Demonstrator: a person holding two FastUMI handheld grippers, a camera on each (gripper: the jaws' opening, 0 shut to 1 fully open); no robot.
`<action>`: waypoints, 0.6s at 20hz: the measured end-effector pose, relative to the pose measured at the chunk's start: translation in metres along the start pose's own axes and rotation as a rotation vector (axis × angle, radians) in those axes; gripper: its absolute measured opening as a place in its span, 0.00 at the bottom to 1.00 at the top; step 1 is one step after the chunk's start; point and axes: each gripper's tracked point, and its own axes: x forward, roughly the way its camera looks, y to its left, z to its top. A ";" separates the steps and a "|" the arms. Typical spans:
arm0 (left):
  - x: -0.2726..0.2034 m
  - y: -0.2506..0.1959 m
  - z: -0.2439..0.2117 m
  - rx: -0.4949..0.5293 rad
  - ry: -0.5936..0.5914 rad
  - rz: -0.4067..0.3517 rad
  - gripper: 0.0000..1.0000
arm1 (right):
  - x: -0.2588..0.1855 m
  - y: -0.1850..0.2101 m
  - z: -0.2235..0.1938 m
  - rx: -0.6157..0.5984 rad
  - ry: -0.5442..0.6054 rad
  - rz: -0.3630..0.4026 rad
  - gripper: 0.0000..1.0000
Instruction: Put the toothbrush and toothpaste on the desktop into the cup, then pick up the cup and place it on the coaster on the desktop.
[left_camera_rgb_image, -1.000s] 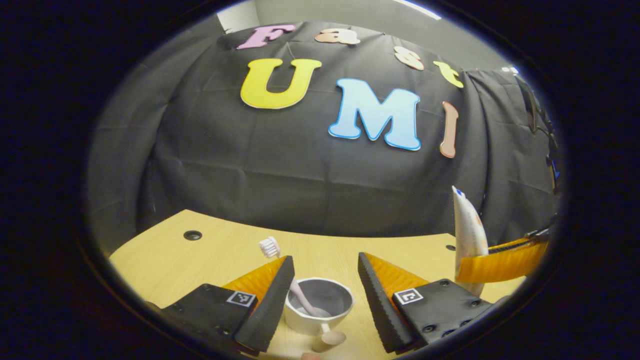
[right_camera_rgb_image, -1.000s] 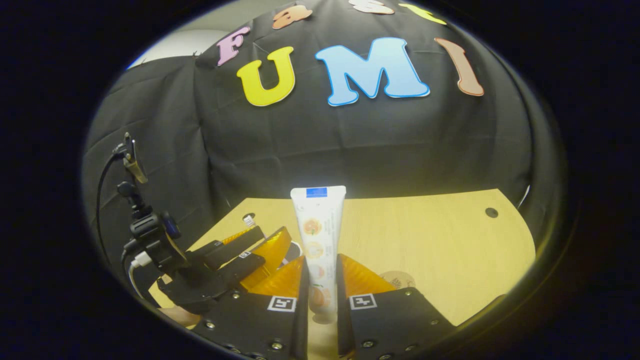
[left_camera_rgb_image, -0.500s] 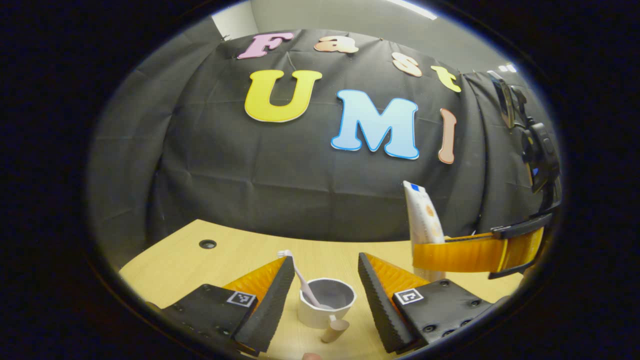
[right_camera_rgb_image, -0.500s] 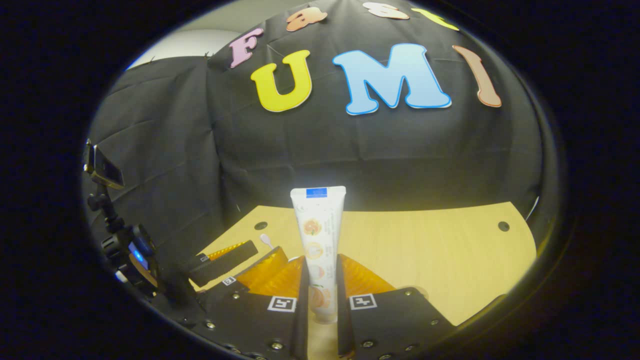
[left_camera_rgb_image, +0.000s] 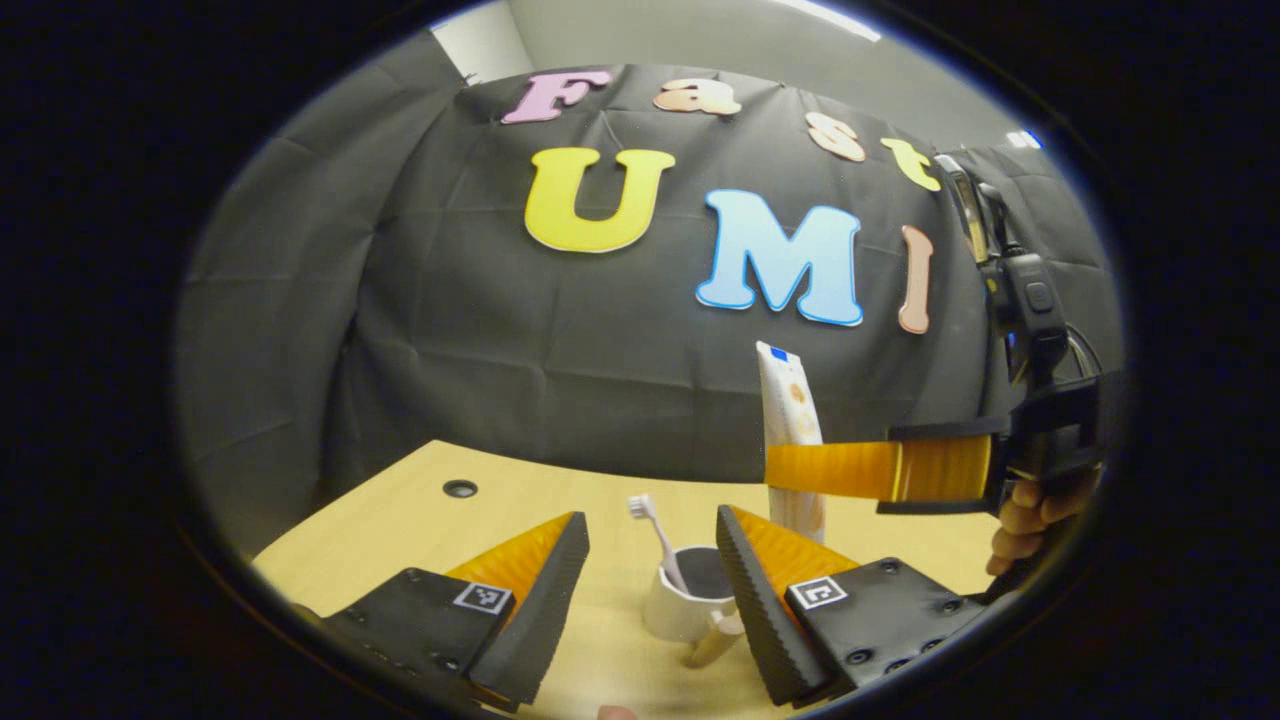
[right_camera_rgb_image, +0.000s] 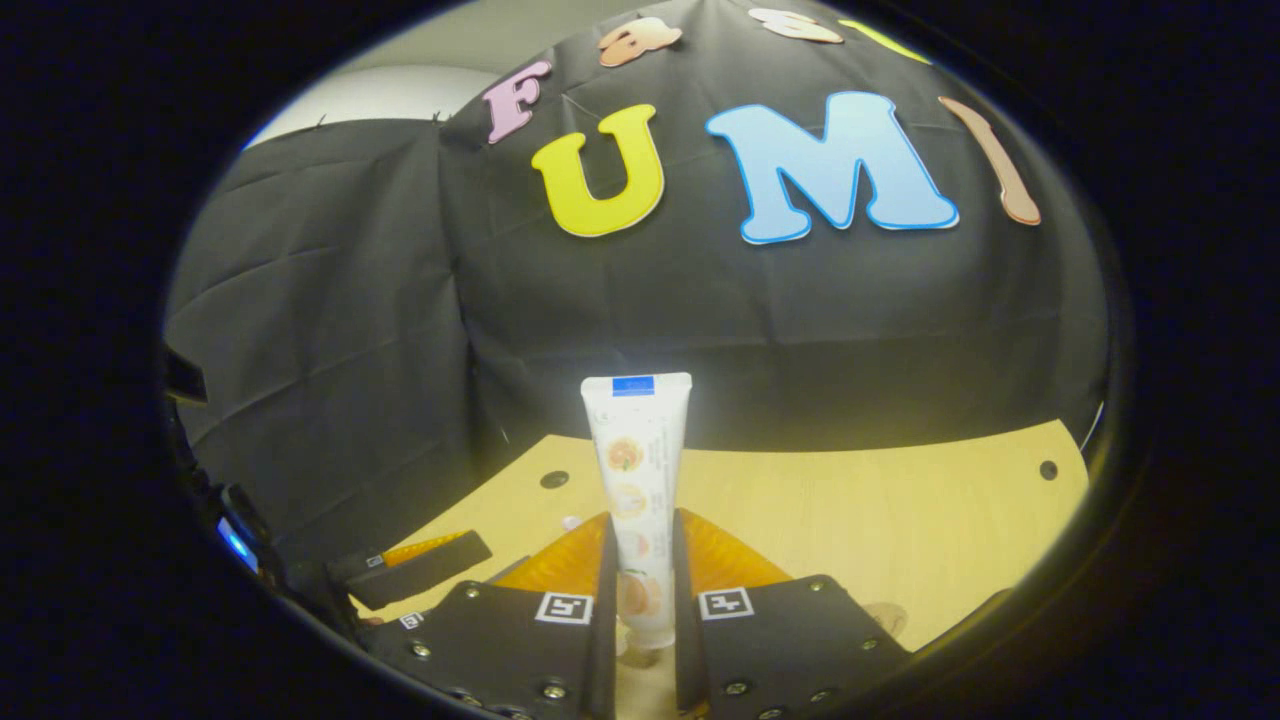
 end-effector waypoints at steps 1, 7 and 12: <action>-0.002 0.006 -0.001 -0.005 0.000 0.009 0.86 | 0.005 0.000 0.001 -0.001 -0.012 0.002 0.24; -0.014 0.037 -0.018 -0.009 0.032 0.059 0.86 | 0.041 0.009 -0.007 0.000 -0.030 0.008 0.24; -0.020 0.056 -0.031 -0.019 0.059 0.086 0.86 | 0.059 0.005 -0.027 -0.057 -0.009 -0.016 0.24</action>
